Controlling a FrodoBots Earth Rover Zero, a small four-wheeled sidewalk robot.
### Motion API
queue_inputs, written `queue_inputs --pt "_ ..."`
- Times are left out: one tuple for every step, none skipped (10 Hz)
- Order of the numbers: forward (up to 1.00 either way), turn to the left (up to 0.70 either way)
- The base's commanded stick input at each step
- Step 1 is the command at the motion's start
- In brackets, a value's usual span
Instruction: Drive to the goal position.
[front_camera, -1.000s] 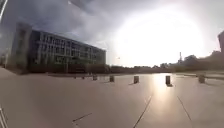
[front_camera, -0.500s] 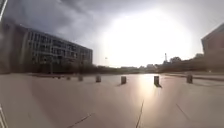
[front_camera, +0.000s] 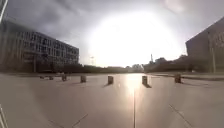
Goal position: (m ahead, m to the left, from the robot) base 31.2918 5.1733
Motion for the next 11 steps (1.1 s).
queue_inputs --pt "0.7 -0.27" --pt "0.7 -0.27" --pt "0.7 -0.27" --pt "0.7 -0.27" --pt "0.7 -0.27" --pt "0.7 -0.27" --pt "0.7 -0.27" --pt "0.7 -0.27" --pt "0.7 -0.27" --pt "0.7 -0.27" --pt "0.7 -0.27"
